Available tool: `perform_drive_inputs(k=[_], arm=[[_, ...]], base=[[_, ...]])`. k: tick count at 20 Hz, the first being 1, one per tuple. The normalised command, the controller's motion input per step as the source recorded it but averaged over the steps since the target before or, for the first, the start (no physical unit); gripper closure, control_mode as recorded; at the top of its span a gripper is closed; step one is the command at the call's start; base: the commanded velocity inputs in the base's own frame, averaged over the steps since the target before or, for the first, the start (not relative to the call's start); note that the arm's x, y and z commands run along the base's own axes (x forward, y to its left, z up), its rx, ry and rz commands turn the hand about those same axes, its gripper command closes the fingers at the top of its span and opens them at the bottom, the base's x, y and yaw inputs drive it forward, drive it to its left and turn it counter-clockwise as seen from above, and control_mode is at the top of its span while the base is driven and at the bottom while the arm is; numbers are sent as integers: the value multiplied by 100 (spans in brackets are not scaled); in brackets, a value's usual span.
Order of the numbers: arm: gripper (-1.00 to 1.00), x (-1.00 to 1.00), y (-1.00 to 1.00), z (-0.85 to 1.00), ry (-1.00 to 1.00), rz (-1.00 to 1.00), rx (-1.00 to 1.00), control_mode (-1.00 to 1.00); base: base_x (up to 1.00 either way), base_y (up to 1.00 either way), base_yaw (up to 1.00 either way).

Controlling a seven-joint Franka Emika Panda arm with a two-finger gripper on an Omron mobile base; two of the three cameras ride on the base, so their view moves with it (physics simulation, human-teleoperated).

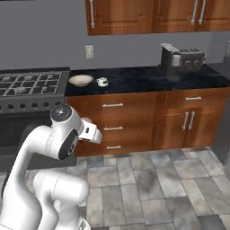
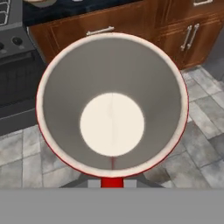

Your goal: Clear the mugs and bowl far away from the sink.

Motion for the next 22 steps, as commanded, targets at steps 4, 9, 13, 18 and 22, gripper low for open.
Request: perform_drive_inputs(k=[4,9,13,18,22], arm=[[100,0,0,0,0,0,0,100],[100,0,0,0,0,0,0,100],[100,0,0,0,0,0,0,100],[100,0,0,0,0,0,0,100],[100,0,0,0,0,0,0,100]], base=[[46,-33,45],[46,-46,39],[43,-52,33],[28,-65,24],[26,-60,16]])
